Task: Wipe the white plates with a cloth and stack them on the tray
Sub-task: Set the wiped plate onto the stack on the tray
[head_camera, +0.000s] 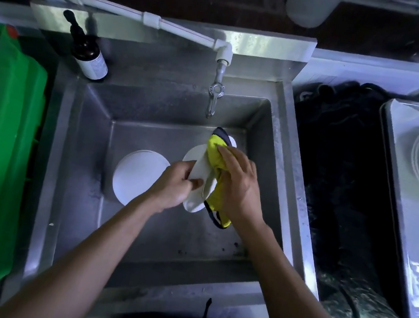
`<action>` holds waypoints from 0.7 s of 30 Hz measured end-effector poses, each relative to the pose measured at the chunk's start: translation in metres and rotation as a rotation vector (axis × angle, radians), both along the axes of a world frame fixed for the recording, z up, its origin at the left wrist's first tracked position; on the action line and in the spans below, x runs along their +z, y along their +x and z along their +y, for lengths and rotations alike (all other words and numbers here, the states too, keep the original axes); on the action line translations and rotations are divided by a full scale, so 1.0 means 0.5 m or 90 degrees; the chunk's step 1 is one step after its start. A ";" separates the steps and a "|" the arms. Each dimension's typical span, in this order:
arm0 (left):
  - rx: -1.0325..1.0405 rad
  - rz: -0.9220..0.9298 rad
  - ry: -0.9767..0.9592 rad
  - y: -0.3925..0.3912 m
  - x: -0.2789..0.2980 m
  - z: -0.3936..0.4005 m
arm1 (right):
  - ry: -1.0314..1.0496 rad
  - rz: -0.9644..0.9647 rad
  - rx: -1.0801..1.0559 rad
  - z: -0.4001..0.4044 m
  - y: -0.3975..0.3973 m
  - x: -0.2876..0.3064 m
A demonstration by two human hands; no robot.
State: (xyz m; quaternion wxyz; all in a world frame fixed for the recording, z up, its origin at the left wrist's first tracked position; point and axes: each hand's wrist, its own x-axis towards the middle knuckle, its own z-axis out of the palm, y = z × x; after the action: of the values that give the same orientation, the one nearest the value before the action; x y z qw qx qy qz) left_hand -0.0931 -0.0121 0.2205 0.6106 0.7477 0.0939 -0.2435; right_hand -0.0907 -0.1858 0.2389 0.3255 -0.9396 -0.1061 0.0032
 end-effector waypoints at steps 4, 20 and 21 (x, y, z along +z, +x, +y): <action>-0.082 -0.103 0.163 -0.004 0.016 -0.033 | 0.014 0.009 -0.077 -0.083 0.017 0.011; -0.284 -0.494 0.428 0.080 0.173 -0.325 | -0.081 -0.079 -0.184 -0.490 0.020 0.122; -0.295 -0.518 0.437 0.086 0.185 -0.353 | -0.079 -0.079 -0.190 -0.518 0.017 0.127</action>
State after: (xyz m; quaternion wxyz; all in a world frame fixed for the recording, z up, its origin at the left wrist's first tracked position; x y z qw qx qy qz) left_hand -0.0501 -0.1884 0.3128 0.2508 0.9375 -0.2406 -0.0194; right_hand -0.0820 -0.4446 0.3026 0.2567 -0.9615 0.0153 -0.0967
